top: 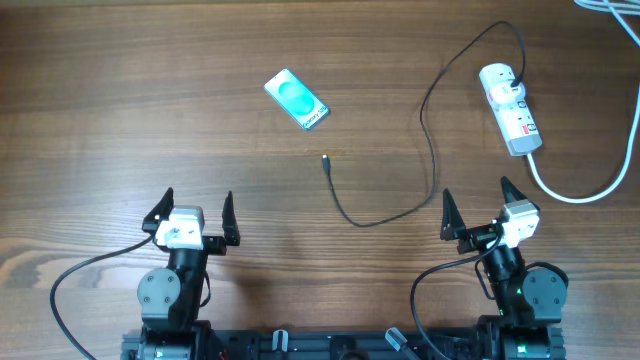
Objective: Plug charger to phone and switch on socket
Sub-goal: 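Reach the left gripper toward the Galaxy S25 phone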
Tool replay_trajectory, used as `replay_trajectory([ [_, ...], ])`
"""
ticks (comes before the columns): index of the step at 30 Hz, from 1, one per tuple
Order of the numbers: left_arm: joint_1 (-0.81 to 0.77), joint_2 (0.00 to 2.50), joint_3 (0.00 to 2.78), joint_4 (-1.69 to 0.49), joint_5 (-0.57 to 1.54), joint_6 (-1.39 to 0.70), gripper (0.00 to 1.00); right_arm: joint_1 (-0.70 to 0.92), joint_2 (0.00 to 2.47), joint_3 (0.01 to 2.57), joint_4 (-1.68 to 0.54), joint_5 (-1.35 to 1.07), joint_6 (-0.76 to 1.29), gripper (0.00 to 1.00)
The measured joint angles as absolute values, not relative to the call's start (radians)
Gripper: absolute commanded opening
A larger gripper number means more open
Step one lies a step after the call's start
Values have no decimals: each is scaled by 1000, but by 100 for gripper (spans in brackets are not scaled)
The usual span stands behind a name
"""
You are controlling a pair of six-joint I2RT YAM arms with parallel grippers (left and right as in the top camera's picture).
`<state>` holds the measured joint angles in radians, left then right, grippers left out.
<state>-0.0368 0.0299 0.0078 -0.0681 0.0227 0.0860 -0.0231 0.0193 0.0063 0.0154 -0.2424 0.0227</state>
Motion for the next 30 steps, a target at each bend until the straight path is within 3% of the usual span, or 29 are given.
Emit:
replay_trajectory([
  [6,-37,30,8,-68,27,70,100,-23,19,6,15,-242,23,100],
  [12,-37,44,8,-61,78,-322,100,-23,19,6,15,-242,23,100],
  [19,-38,169,163,-83,246,-462,100,-23,20,6,15,-242,23,100],
  [24,-97,549,484,-200,262,-470,100,-23,22,6,15,-242,23,100],
  [30,-298,1152,992,-496,163,-442,100,-23,23,6,15,-242,23,100],
])
